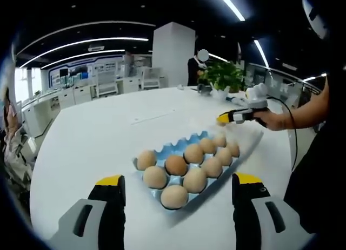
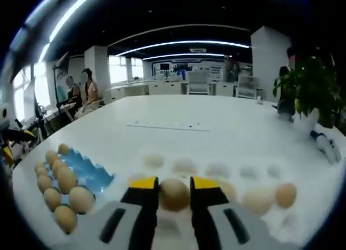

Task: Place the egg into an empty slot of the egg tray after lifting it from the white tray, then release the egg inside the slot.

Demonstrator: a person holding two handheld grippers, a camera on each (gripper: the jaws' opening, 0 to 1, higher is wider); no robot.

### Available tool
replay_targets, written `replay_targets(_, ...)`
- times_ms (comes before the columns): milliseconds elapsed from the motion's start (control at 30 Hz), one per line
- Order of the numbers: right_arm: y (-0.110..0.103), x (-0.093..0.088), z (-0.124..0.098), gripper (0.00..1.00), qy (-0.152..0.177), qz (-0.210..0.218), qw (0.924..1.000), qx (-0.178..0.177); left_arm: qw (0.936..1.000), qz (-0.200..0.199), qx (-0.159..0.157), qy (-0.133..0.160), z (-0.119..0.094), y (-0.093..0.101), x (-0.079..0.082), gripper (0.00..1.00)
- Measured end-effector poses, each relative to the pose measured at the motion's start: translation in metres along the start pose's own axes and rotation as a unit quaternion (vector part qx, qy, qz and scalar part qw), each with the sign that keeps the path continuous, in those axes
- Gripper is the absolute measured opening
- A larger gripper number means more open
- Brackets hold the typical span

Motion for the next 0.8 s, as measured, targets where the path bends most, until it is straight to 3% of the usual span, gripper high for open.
replay_targets(100, -0.005, -0.007, 0.007, 0.24, -0.011, -0.007, 0.9999, 0.009, 1.0, 0.001, 0.0, -0.002, 0.0, 0.0, -0.001, 0.81)
replay_targets(133, -0.003, -0.003, 0.006, 0.24, 0.001, -0.048, 0.9988, 0.006, 1.0, 0.001, 0.001, -0.003, 0.0, 0.0, -0.001, 0.81)
replay_targets(200, -0.005, -0.005, 0.004, 0.24, -0.007, -0.077, 0.997, 0.009, 1.0, 0.001, 0.002, -0.003, 0.0, -0.001, -0.002, 0.8)
replay_targets(567, -0.002, 0.0, -0.005, 0.23, -0.005, -0.037, 0.9993, 0.009, 1.0, 0.0, 0.004, -0.004, -0.001, -0.002, -0.003, 0.8)
replay_targets(800, -0.011, 0.019, -0.01, 0.22, 0.02, -0.028, 0.9992, 0.02, 1.0, -0.003, 0.007, -0.002, -0.001, -0.003, -0.003, 0.81)
Point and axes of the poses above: the point that each gripper's makers call its tool centre point, and the gripper's own axes: z roughly forward along the fingers, y roughly to its right, x roughly out of its top, the point moved 4 cm from there along -z, roughly backward along the fingers, and after that the axes turned 3 degrees about -z, right-handed, at the moved point
